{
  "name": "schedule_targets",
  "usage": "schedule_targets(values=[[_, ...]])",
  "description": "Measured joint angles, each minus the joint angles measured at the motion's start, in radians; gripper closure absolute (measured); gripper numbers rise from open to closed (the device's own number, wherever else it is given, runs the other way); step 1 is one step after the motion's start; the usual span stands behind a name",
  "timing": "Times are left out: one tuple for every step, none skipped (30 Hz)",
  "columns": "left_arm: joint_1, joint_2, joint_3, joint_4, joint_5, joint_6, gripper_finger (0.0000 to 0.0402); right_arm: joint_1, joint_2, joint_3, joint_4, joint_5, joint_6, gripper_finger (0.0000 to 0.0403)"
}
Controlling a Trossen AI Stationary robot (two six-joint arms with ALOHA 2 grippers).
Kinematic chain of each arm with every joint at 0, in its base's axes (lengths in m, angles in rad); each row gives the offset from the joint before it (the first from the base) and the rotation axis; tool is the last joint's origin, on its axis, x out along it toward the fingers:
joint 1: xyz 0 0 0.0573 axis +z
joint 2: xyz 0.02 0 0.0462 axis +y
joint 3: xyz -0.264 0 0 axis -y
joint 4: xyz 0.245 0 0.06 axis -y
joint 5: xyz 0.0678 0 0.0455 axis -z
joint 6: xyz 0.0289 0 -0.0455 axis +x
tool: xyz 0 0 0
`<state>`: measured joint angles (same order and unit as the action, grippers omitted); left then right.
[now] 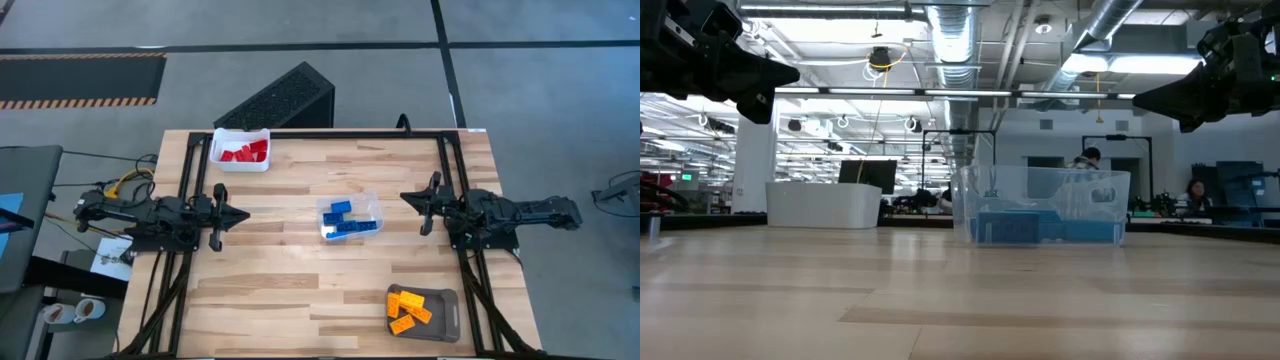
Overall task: Sort & place blocks by color
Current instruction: Return to Home Position
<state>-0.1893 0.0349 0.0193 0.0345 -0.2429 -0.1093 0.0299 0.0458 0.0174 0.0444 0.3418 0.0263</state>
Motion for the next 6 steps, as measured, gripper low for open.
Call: schedule_targets(values=[[0.0, 0.0, 0.0, 0.0, 0.0, 0.0, 0.0401, 0.0, 0.0, 0.0, 0.0, 0.0, 0.0, 0.0374], [0.0, 0.0, 0.0, 0.0, 0.0, 0.0, 0.0401, 0.0, 0.0, 0.0, 0.0, 0.0, 0.0, 0.0375], [0.0, 0.0, 0.0, 0.0, 0.0, 0.0, 0.0401, 0.0, 0.0, 0.0, 0.0, 0.0, 0.0, 0.0376], [0.0, 0.0, 0.0, 0.0, 0.0, 0.0, 0.0401, 0.0, 0.0, 0.0, 0.0, 0.0, 0.0, 0.0376], [0.0, 0.0, 0.0, 0.0, 0.0, 0.0, 0.0401, 0.0, 0.0, 0.0, 0.0, 0.0, 0.0, 0.0376], [0.0, 0.0, 0.0, 0.0, 0.0, 0.0, 0.0401, 0.0, 0.0, 0.0, 0.0, 0.0, 0.0, 0.0376]])
